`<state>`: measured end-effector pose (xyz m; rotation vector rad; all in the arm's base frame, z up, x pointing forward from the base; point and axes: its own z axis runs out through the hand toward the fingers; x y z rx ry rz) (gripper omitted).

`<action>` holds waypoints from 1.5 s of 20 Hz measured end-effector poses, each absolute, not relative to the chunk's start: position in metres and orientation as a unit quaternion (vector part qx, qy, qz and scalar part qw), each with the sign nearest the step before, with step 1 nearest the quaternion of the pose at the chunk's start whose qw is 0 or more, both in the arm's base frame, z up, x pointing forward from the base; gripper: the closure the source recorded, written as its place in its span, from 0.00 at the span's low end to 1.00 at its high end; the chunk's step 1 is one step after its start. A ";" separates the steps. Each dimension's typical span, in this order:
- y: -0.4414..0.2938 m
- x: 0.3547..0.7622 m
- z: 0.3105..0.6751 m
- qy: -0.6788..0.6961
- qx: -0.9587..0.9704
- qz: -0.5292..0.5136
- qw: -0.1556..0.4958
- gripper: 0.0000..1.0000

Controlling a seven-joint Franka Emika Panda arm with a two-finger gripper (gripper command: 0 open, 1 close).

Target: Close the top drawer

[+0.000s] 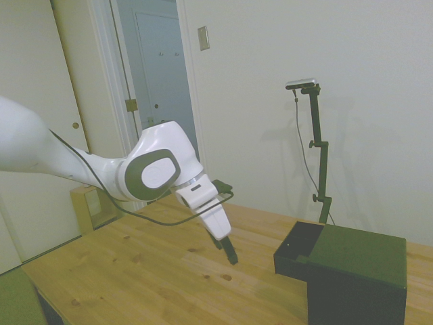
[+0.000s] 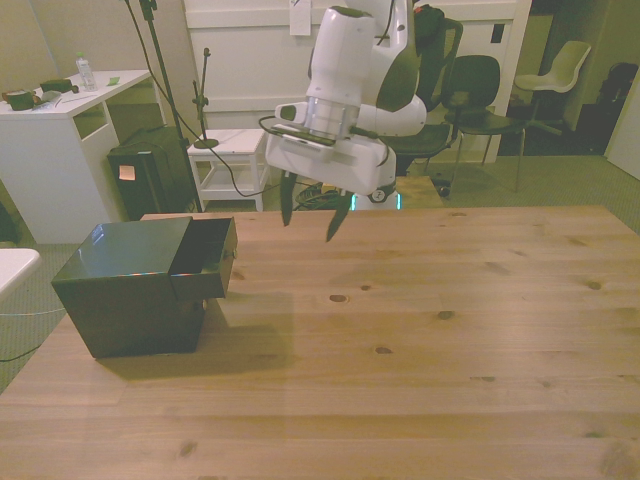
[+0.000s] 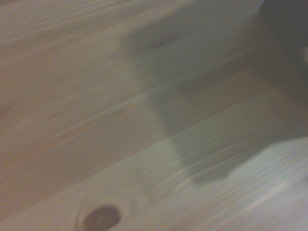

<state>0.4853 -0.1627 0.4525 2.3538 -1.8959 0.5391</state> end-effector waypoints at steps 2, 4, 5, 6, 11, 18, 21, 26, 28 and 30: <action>-0.185 0.491 0.453 -0.643 0.743 0.179 0.038 1.00; -0.202 0.495 0.456 -0.665 0.724 0.178 0.040 1.00; -0.209 0.498 0.457 -0.675 0.715 0.179 0.041 1.00; -0.214 0.502 0.456 -0.683 0.706 0.181 0.045 1.00; -0.218 0.531 0.441 -0.703 0.684 0.186 0.058 1.00; -0.192 0.550 0.434 -0.693 0.693 0.189 0.061 1.00; -0.192 0.550 0.434 -0.694 0.691 0.192 0.064 1.00; -0.204 0.547 0.439 -0.702 0.682 0.197 0.066 1.00; -0.210 0.544 0.443 -0.706 0.676 0.200 0.065 1.00; -0.214 0.543 0.446 -0.709 0.673 0.202 0.065 1.00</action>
